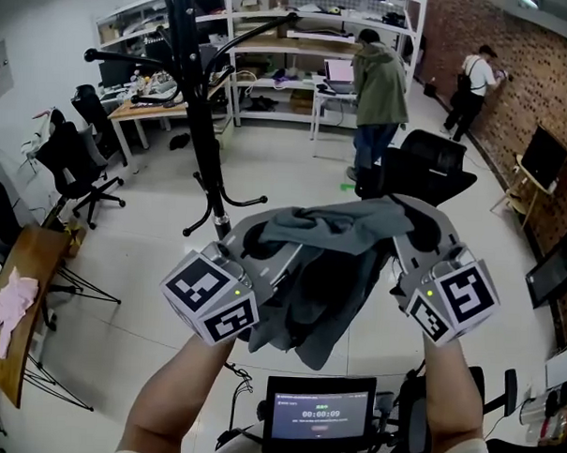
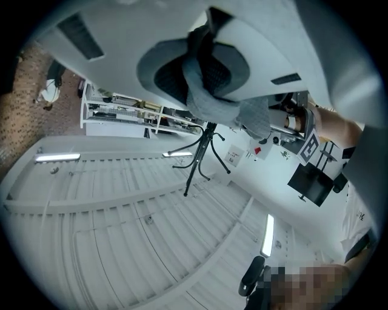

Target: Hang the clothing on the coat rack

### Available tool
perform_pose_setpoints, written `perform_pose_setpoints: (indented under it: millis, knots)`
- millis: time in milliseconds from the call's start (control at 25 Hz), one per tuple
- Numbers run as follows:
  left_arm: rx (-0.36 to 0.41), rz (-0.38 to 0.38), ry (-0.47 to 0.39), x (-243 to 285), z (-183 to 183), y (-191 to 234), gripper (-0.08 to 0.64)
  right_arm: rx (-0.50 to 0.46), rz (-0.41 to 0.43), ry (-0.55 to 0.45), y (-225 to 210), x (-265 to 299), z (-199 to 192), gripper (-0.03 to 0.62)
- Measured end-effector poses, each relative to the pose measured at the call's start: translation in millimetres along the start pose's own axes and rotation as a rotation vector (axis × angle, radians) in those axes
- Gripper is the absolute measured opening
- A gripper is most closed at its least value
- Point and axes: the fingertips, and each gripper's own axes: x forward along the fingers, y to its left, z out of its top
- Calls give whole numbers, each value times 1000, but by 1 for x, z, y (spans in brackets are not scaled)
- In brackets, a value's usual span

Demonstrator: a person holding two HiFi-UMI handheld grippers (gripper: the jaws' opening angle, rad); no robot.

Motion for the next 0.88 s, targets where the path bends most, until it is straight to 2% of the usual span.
perform_pose_setpoints:
  millis: [400, 680, 880]
  knots:
    - [58, 95, -16, -36, 39, 60, 57, 12, 71, -74, 37, 78, 31, 8]
    - [93, 180, -35, -42, 60, 92, 55, -22, 169, -132, 47, 121, 56, 8]
    - [130, 270, -54, -47, 81, 115, 55, -30, 246, -184, 48, 154, 74, 8]
